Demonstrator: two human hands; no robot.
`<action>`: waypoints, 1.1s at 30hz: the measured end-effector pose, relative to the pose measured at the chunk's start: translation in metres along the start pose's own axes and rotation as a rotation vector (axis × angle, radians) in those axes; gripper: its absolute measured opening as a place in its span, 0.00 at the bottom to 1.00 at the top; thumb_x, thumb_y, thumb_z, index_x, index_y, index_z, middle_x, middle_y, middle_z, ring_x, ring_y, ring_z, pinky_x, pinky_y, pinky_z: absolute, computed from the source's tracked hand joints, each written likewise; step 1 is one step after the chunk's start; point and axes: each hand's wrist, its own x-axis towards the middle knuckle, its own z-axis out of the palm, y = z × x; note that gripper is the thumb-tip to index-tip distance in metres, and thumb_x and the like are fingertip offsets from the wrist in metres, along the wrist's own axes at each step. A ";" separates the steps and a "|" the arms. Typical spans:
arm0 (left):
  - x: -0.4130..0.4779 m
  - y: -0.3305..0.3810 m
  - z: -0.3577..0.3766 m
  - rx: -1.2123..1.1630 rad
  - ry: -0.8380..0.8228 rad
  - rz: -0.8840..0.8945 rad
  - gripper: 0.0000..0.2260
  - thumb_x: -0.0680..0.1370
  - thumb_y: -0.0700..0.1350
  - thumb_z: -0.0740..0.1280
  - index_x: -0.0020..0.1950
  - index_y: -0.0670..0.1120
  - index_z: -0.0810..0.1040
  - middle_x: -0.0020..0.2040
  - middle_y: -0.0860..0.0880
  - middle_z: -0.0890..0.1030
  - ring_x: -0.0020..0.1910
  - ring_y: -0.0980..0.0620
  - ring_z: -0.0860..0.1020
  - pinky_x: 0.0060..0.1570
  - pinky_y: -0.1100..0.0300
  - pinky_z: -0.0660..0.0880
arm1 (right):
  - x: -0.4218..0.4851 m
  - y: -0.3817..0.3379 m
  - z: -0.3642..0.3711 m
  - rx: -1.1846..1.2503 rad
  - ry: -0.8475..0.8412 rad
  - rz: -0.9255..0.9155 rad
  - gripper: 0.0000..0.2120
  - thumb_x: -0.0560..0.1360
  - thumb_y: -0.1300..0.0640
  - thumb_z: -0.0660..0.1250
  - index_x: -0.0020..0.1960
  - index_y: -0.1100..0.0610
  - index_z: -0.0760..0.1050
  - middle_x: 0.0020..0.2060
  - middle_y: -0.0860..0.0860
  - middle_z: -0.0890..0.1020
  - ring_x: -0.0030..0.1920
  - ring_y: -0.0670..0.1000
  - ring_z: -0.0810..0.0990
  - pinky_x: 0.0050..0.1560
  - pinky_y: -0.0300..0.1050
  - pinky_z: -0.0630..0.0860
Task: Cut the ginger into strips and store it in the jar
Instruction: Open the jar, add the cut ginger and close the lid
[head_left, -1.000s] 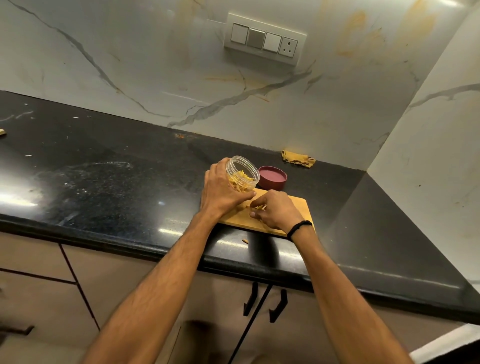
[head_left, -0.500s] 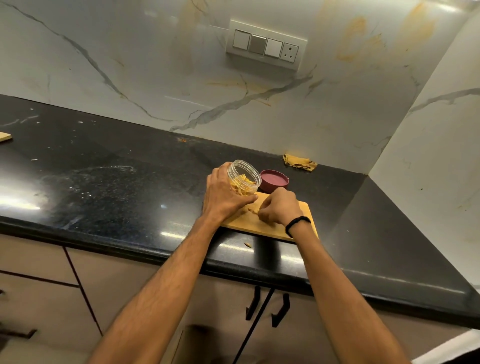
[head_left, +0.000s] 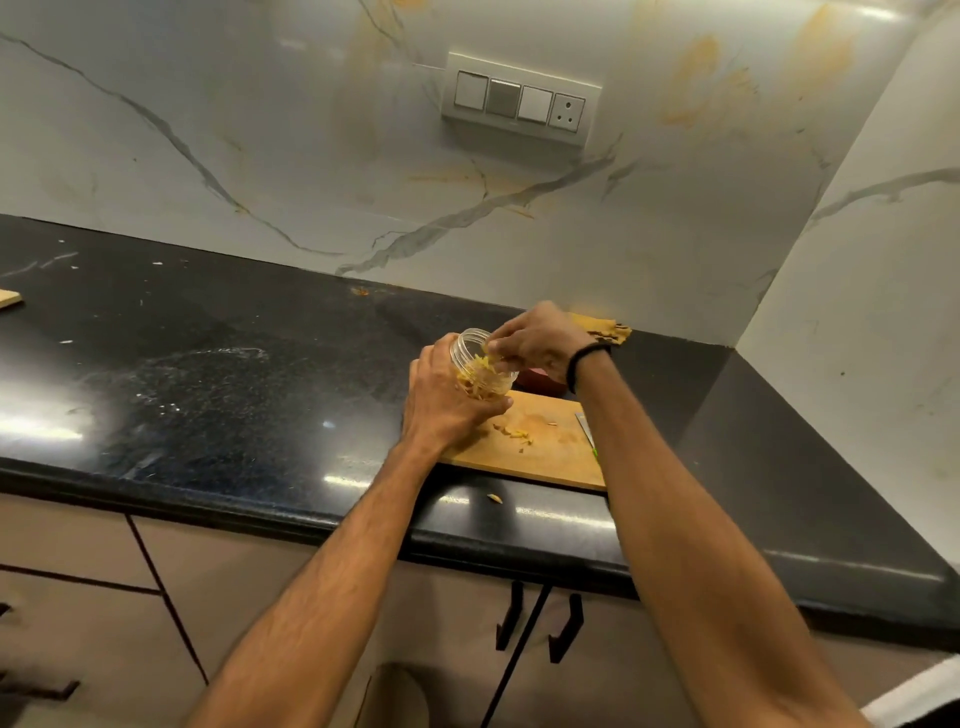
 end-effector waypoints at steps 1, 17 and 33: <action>0.000 0.000 0.000 -0.005 0.002 -0.003 0.51 0.60 0.63 0.81 0.76 0.50 0.61 0.68 0.50 0.70 0.66 0.51 0.68 0.59 0.62 0.64 | 0.002 -0.002 0.005 -0.075 -0.008 -0.009 0.10 0.75 0.65 0.70 0.55 0.62 0.81 0.48 0.55 0.83 0.49 0.52 0.82 0.50 0.47 0.82; 0.007 -0.006 0.006 -0.035 0.069 -0.023 0.50 0.59 0.62 0.83 0.74 0.48 0.65 0.67 0.47 0.72 0.66 0.50 0.70 0.61 0.61 0.66 | -0.034 0.080 0.023 -0.489 0.097 0.123 0.17 0.71 0.59 0.76 0.59 0.59 0.81 0.54 0.54 0.82 0.54 0.53 0.79 0.59 0.48 0.77; 0.007 -0.010 0.006 -0.076 0.113 -0.024 0.49 0.58 0.61 0.83 0.73 0.46 0.67 0.65 0.47 0.74 0.65 0.49 0.71 0.67 0.47 0.71 | -0.017 0.087 0.058 -0.650 0.338 -0.114 0.10 0.79 0.55 0.66 0.55 0.56 0.83 0.52 0.56 0.80 0.52 0.55 0.78 0.44 0.42 0.66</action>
